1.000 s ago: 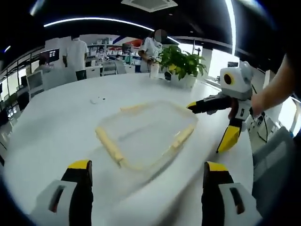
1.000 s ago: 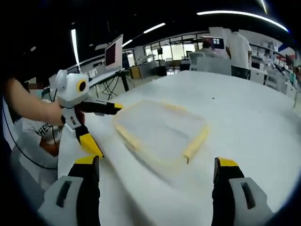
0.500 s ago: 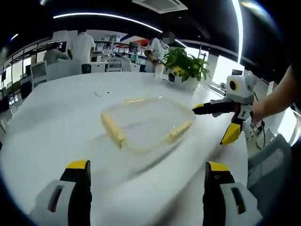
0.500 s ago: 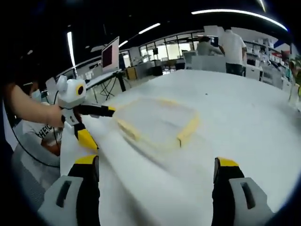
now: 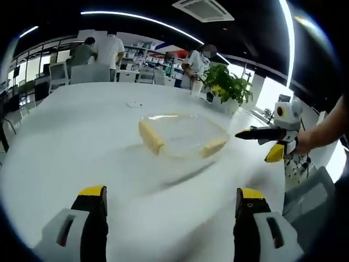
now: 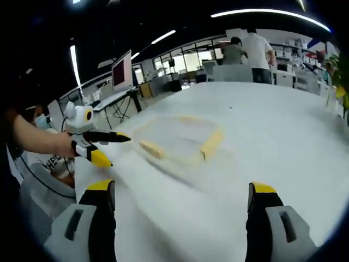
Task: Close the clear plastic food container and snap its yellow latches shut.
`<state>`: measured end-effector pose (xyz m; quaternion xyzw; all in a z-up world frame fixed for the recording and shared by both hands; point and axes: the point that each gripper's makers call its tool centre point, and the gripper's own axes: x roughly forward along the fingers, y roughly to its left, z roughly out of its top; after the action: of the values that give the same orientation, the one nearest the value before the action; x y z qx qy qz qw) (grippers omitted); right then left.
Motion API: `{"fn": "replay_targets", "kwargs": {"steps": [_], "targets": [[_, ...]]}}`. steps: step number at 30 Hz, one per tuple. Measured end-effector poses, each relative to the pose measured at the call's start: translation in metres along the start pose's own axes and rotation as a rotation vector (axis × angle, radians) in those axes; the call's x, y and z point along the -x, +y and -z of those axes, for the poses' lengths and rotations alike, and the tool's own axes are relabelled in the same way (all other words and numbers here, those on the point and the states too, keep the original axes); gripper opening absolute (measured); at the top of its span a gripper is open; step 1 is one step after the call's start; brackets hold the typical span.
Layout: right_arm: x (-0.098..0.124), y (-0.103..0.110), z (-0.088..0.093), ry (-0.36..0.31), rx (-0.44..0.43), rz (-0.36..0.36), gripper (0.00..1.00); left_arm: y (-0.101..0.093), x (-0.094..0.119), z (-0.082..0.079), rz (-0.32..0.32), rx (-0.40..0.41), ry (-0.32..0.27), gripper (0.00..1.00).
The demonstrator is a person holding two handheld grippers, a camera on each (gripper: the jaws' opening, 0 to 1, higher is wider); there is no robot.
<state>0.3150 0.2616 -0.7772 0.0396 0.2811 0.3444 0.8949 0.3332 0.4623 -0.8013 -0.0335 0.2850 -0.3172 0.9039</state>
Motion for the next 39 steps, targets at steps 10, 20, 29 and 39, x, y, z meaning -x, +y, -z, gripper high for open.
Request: {"fn": "replay_targets", "kwargs": {"steps": [10,20,29,39], "targets": [[0.021,-0.003,-0.001,-0.017,-0.052,0.034,1.00,0.003,0.027,0.016,-0.027,0.054,0.009,0.94],[0.043,0.010,0.007,-0.028,-0.079,0.033,0.99,-0.002,0.055,0.018,-0.046,0.103,-0.035,0.93],[0.059,0.022,0.009,-0.060,-0.129,0.036,0.98,0.001,0.079,0.023,-0.080,0.132,-0.065,0.92],[0.077,0.030,0.008,-0.095,-0.159,0.033,0.97,-0.011,0.103,0.026,-0.087,0.184,-0.098,0.92]]}}
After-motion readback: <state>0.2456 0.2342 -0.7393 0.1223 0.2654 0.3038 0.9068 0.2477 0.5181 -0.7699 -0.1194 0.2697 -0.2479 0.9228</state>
